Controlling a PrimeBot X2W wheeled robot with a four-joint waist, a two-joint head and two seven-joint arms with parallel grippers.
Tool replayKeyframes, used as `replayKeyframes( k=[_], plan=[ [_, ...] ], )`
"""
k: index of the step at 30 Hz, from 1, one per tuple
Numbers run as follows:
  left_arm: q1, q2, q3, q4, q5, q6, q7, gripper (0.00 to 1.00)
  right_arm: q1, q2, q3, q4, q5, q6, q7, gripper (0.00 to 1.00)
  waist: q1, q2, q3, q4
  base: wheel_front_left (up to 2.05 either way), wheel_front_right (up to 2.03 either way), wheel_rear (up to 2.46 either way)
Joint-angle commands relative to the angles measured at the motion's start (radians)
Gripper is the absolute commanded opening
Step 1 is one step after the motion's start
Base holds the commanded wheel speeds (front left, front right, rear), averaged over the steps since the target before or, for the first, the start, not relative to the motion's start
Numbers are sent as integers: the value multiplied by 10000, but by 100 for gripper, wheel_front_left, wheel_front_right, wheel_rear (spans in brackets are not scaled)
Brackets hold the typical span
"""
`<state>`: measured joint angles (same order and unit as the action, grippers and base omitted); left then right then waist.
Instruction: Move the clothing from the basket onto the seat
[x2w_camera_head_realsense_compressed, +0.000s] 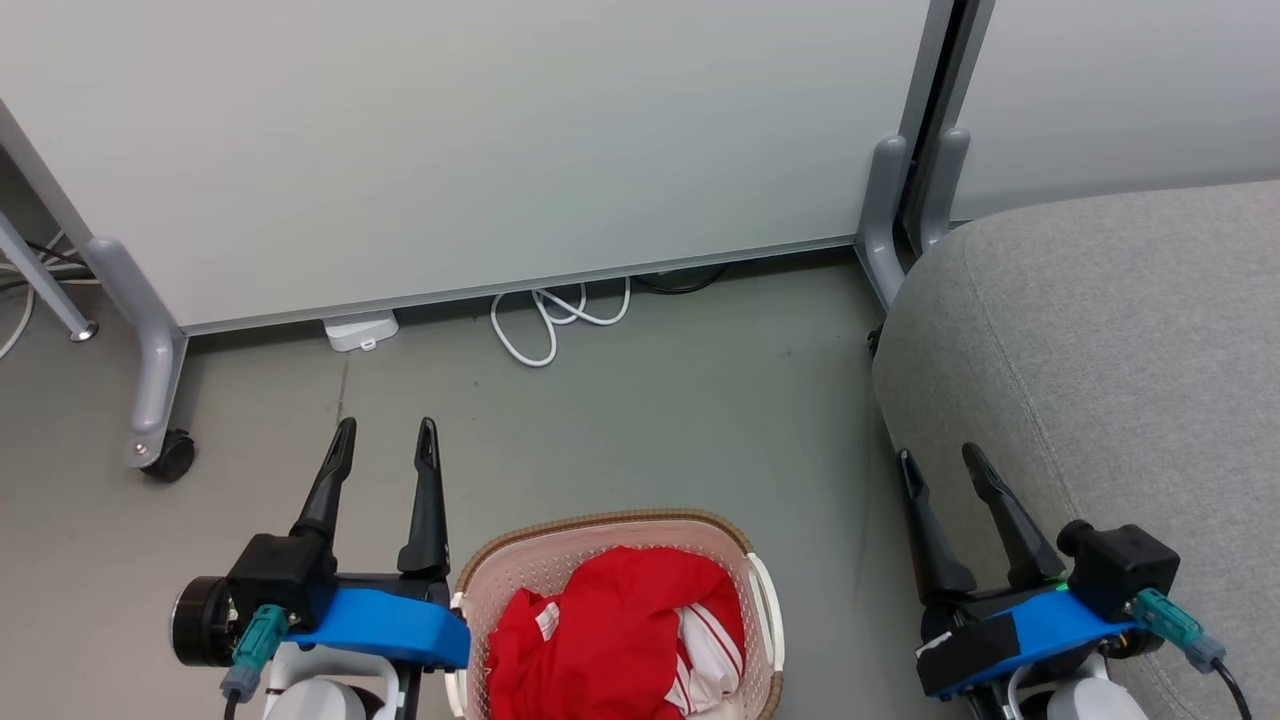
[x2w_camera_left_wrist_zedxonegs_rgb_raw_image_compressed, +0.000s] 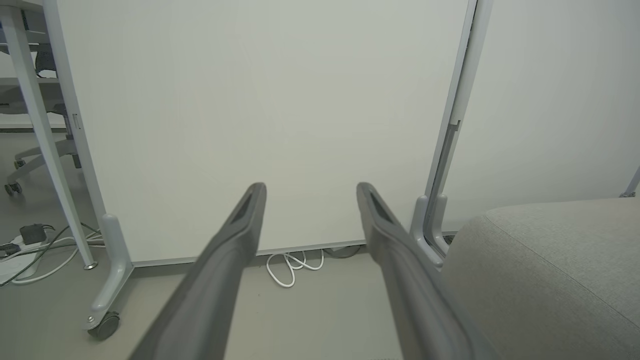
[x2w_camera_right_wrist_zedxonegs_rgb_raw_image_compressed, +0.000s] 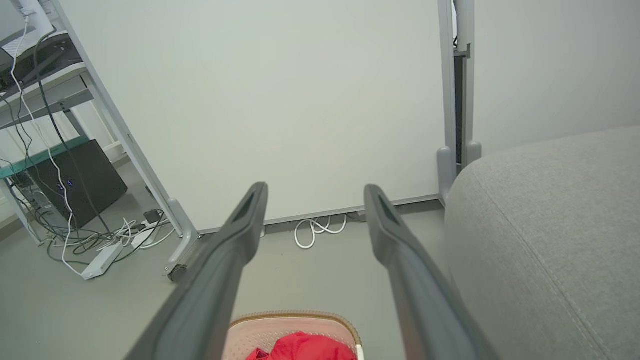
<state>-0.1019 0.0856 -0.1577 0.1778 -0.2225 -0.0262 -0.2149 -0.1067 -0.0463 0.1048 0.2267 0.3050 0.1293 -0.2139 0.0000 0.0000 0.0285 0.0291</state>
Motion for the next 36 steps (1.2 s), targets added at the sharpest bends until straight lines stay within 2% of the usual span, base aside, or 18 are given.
replayKeyframes(
  k=[1,25,36],
  plan=[
    [-168,-10,-2,-19,215,21,-92,100,-178,-59,38,-74,-224,22,-107,100,0,0,1,10,0,0,0],
    [-139,-240,190,419,1766,-291,-524,100,-198,-64,230,64,-1881,16,-538,100,0,0,19,98,0,0,0],
    [-72,-319,369,641,1618,-412,-518,100,-136,-61,142,197,-1815,16,-530,100,0,0,-7,83,0,0,0]
  ],
)
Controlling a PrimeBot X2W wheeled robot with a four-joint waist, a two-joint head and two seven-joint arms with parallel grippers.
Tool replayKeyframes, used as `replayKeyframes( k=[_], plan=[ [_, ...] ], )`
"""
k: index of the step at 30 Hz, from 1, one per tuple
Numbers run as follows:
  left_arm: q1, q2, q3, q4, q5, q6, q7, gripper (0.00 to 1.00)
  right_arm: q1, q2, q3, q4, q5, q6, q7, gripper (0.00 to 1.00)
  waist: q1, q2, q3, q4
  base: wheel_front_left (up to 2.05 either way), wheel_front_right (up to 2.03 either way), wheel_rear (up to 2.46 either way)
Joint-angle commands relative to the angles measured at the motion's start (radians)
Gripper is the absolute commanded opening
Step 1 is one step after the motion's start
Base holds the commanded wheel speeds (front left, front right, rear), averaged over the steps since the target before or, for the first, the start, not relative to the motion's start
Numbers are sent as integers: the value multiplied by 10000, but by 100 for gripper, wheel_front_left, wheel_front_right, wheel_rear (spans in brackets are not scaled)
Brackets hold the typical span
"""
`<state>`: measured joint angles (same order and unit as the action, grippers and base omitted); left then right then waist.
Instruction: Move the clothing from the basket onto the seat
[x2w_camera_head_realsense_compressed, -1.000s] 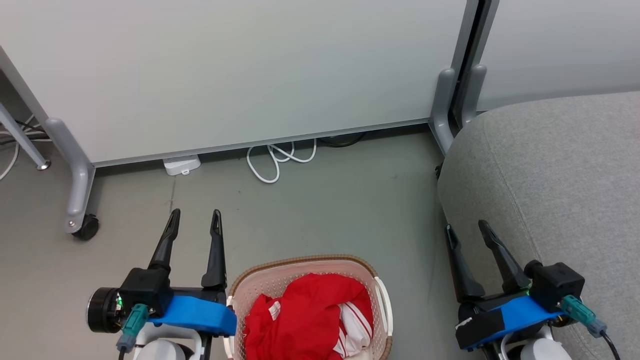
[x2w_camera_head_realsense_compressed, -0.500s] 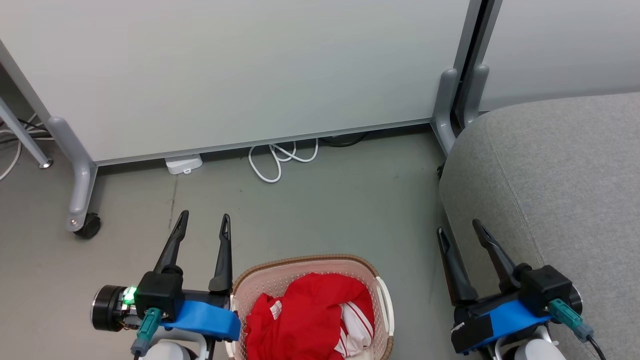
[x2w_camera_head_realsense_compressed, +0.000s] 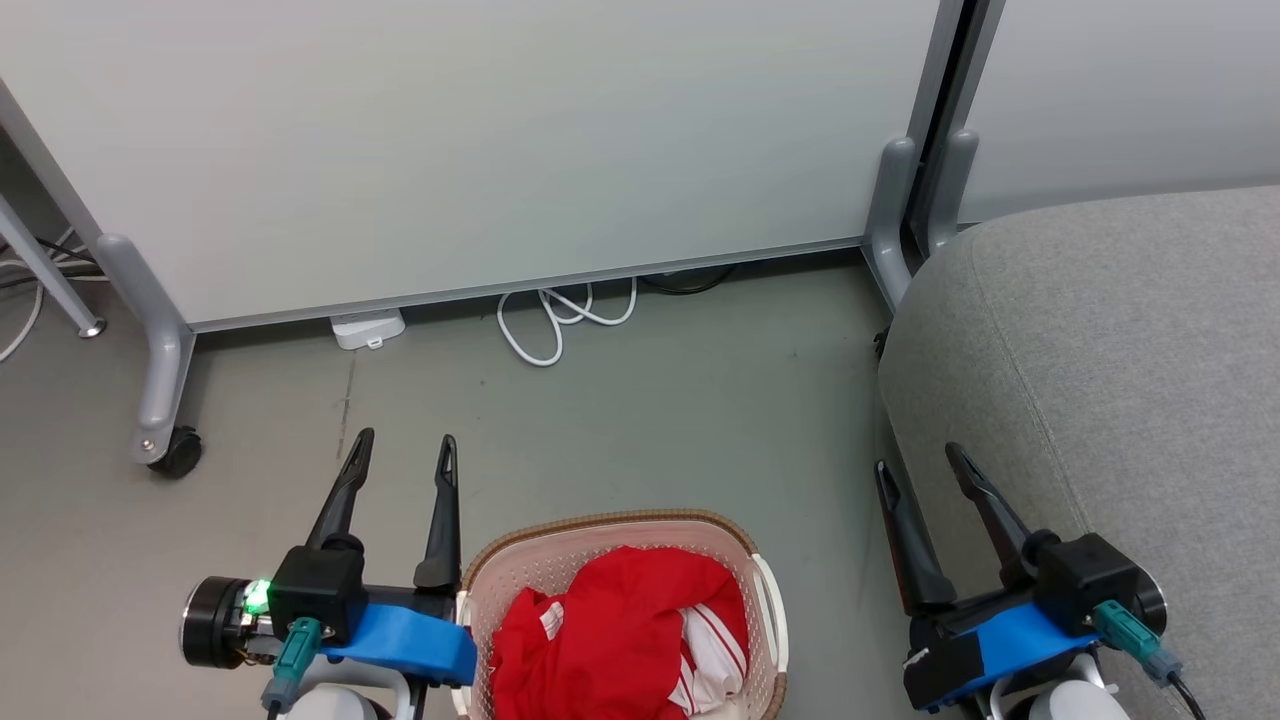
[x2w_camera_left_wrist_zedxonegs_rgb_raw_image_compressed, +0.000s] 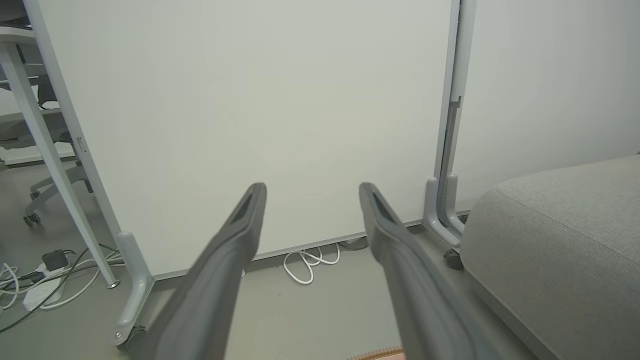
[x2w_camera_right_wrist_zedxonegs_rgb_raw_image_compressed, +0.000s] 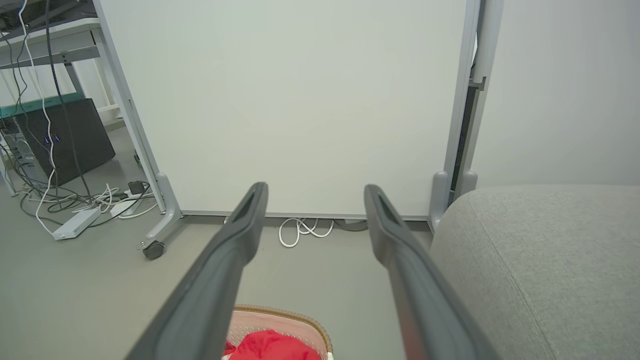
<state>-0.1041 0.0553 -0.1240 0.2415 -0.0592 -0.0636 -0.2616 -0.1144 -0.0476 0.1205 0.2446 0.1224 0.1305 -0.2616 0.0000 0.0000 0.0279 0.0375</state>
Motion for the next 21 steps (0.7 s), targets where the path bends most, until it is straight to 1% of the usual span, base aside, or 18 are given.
replayKeyframes(
  k=[1,15,18,21],
  plan=[
    [-44,-23,39,17,-21,-43,-50,100,-55,-48,-27,29,18,4,-51,100,0,0,-3,1,0,0,0],
    [-189,-45,133,67,48,-146,-52,100,-159,-48,-31,62,52,4,-48,100,0,0,141,-11,0,0,0],
    [-322,-35,50,137,115,-254,-51,100,-219,-48,-17,14,65,4,-46,100,0,0,269,-70,0,0,0],
    [-625,93,-103,284,231,-412,-51,100,-345,-48,25,-55,65,4,-46,100,0,0,492,-166,0,0,0]
  ],
)
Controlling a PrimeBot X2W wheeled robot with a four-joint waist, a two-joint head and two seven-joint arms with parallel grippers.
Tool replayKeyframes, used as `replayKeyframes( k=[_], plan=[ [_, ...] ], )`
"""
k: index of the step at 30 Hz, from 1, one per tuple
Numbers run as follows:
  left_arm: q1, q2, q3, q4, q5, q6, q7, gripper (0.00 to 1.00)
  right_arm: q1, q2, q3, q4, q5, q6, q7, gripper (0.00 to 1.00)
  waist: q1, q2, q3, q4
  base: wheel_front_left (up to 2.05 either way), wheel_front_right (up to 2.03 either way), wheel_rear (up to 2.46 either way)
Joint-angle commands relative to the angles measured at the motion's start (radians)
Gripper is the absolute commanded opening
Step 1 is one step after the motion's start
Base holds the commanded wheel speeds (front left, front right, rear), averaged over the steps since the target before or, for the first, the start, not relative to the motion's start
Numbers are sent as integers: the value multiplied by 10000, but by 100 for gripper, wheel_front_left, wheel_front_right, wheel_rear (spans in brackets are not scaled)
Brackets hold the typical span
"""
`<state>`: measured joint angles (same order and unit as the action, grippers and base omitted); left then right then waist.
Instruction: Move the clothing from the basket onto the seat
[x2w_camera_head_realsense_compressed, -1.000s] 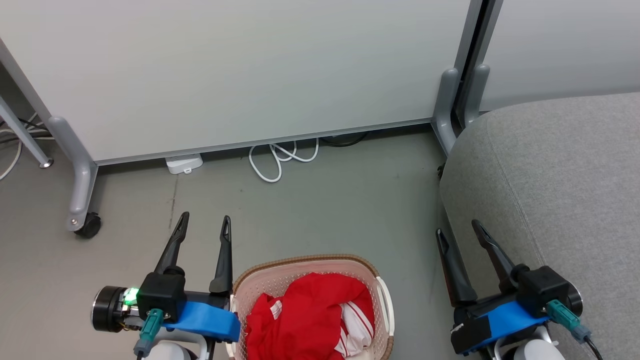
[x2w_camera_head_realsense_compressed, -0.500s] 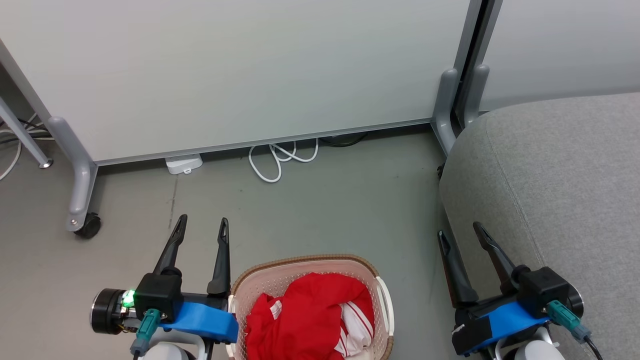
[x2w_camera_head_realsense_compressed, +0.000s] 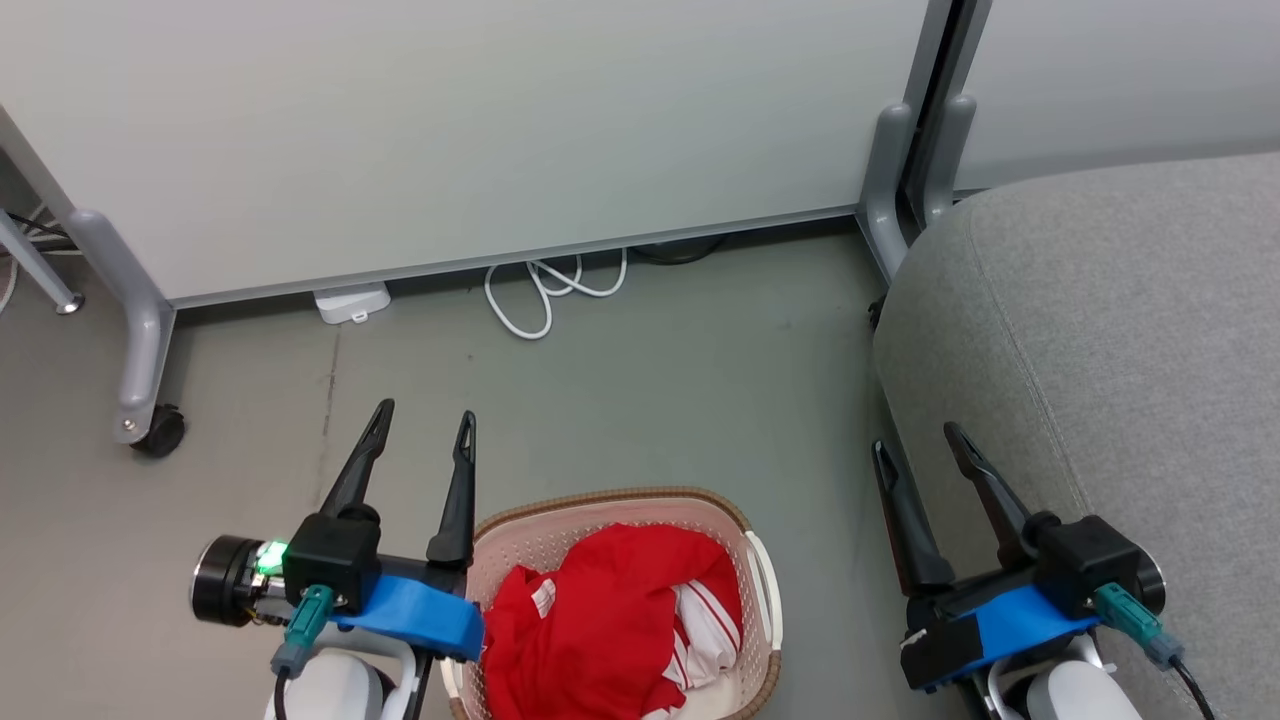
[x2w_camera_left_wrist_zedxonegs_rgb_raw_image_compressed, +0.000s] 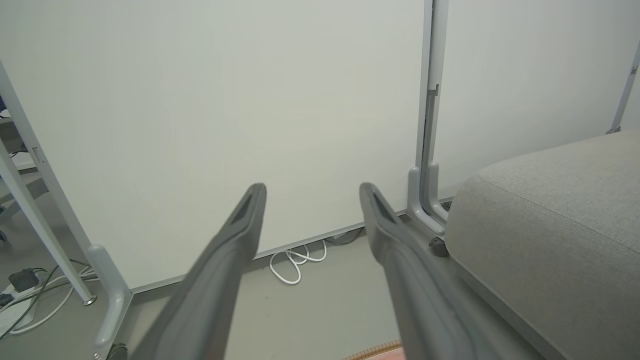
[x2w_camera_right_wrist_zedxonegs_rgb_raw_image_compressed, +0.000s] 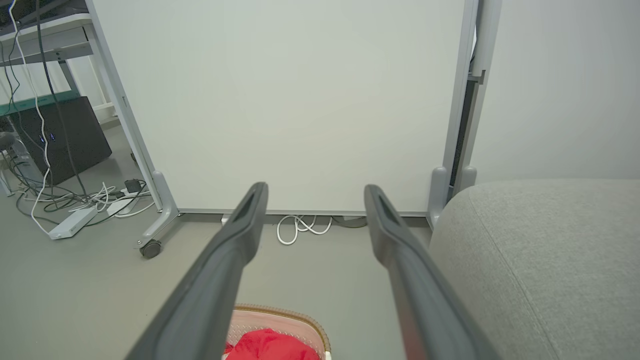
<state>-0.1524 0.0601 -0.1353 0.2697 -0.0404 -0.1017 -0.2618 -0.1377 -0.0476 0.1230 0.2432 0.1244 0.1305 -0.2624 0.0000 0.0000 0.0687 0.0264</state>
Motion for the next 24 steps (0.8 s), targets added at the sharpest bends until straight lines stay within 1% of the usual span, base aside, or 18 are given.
replayKeyframes(
  k=[1,7,12,18,24],
  plan=[
    [-265,98,-49,68,68,-55,-47,100,-176,-48,7,-61,36,4,-38,100,0,0,184,-103,0,0,0],
    [-1232,492,-505,592,148,-235,-41,100,-737,-48,71,-331,20,3,-37,100,0,0,1142,-581,0,0,0],
    [-2183,936,-1102,1420,90,-295,-39,100,-1360,-40,93,-721,10,3,-37,100,0,0,2212,-1076,0,0,0],
    [-3351,1569,-2449,2546,-341,-287,-41,100,-2056,-37,150,-1125,33,3,-35,100,0,0,3384,-1600,0,0,0],
    [-4392,2003,-3956,3867,-906,-289,-39,100,-2570,-36,205,-1413,105,3,-37,100,0,0,4323,-1922,0,0,0]
  ],
)
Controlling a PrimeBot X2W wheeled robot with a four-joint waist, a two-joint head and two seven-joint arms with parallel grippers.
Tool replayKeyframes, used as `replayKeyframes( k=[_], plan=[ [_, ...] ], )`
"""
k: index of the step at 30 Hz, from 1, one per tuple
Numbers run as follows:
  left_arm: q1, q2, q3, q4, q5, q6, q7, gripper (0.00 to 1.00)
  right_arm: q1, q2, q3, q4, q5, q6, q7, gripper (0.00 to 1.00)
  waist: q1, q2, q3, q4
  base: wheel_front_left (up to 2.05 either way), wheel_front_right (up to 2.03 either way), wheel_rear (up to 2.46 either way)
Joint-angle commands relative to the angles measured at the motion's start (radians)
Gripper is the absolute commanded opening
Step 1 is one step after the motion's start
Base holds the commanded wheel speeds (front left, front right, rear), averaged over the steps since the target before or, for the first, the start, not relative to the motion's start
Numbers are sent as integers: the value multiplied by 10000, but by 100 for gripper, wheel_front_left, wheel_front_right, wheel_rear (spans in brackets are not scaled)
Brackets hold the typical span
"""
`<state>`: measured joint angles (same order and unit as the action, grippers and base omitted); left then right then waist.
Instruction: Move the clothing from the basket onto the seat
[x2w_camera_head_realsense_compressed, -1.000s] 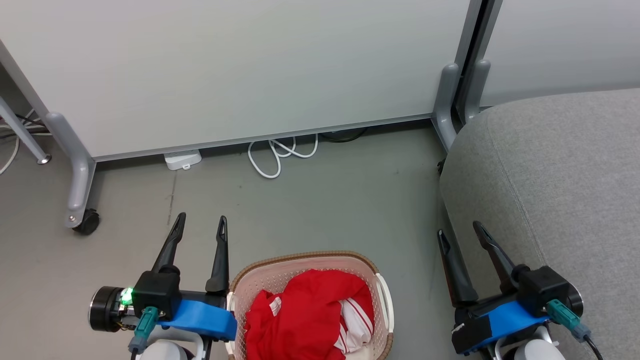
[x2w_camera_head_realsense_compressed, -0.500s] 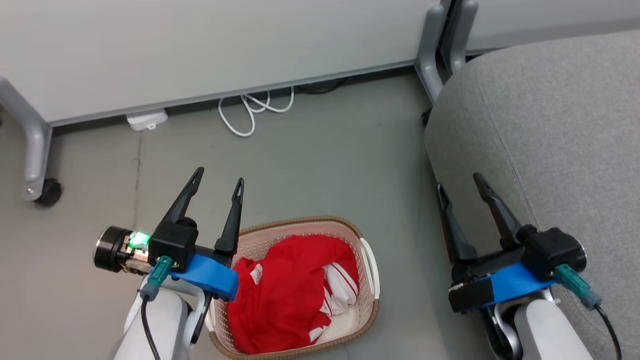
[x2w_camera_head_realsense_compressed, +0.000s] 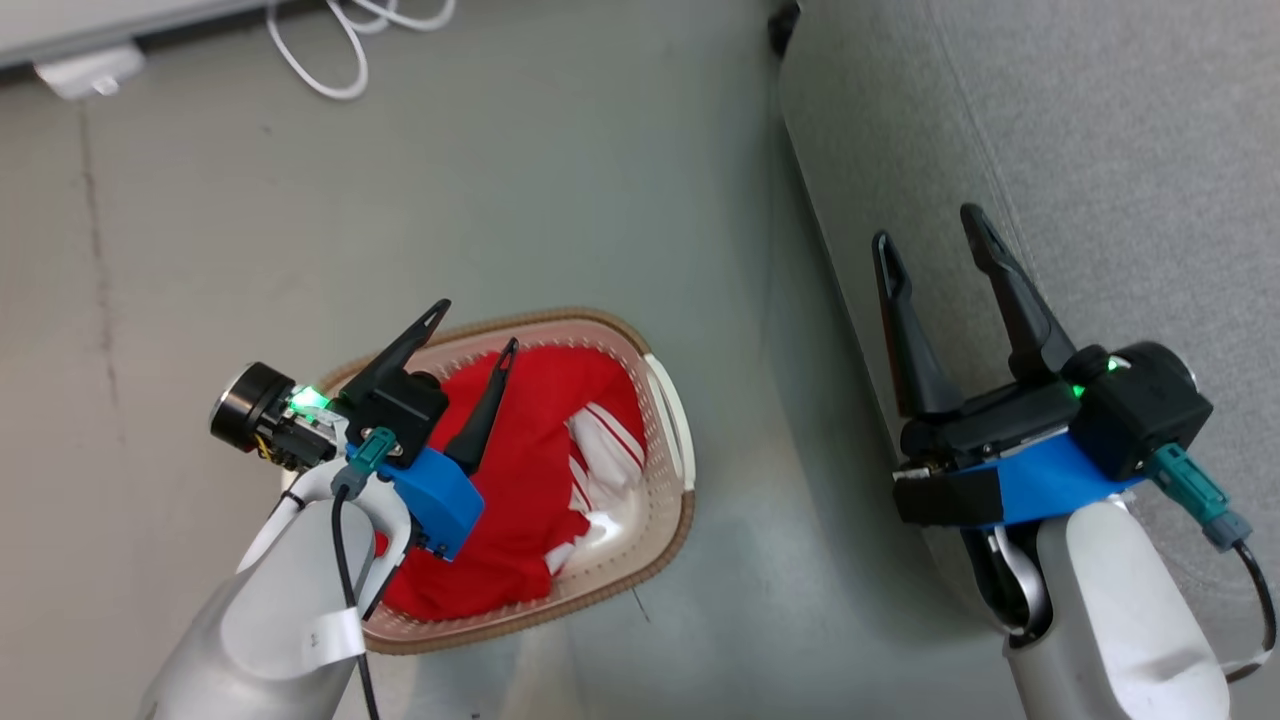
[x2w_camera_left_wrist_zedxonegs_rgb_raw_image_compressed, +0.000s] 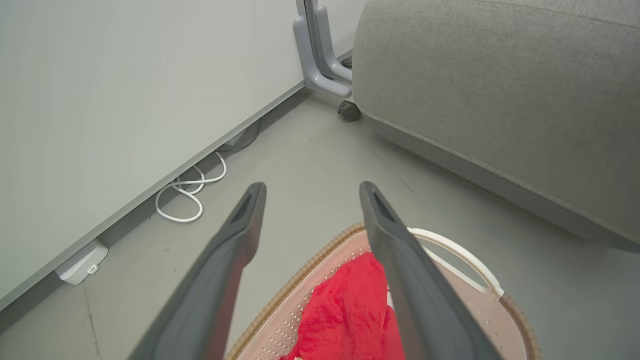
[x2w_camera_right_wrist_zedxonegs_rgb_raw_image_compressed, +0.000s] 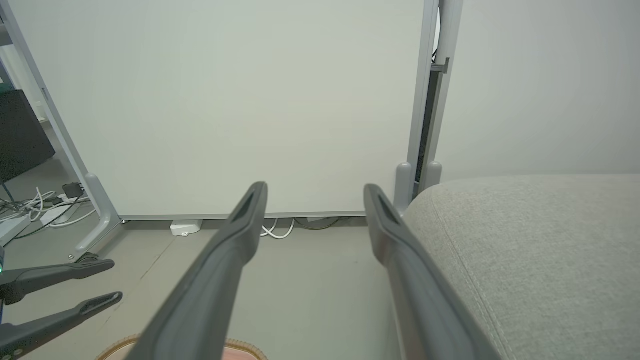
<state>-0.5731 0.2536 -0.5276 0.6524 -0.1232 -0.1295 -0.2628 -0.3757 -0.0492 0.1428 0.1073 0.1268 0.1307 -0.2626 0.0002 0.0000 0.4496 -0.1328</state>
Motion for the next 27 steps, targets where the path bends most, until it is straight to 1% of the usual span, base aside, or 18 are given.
replayKeyframes(
  k=[1,7,10,11,16,23,27],
  plan=[
    [-383,115,-282,256,-168,-9,-31,100,-254,-20,8,-93,79,1,-35,100,-2,0,657,-366,0,0,0],
    [-1385,229,-1887,2156,-983,-10,-27,100,-684,-20,56,-313,70,1,-35,100,-2,0,1548,-530,0,0,0],
    [-1941,199,-2694,2853,-1384,-11,-21,100,-877,-20,91,-435,65,1,-35,100,-2,0,2016,-609,0,0,0],
    [-1941,199,-2694,2853,-1384,-11,-21,100,-877,-20,91,-435,65,1,-35,100,-2,0,2016,-609,0,0,0],
    [-2671,186,-4078,3898,-2021,-11,509,100,-1157,-20,59,-605,1,1,-33,100,-2,0,2756,-692,0,0,0],
    [-3500,357,-5678,4565,-2909,-12,1327,100,-1451,-20,33,-922,-18,1,-35,100,-2,0,3656,-804,0,0,0],
    [-3945,519,-6416,4752,-3235,-12,1515,100,-1597,-20,18,-1152,22,1,-35,100,-2,0,4136,-901,0,0,0]
  ],
)
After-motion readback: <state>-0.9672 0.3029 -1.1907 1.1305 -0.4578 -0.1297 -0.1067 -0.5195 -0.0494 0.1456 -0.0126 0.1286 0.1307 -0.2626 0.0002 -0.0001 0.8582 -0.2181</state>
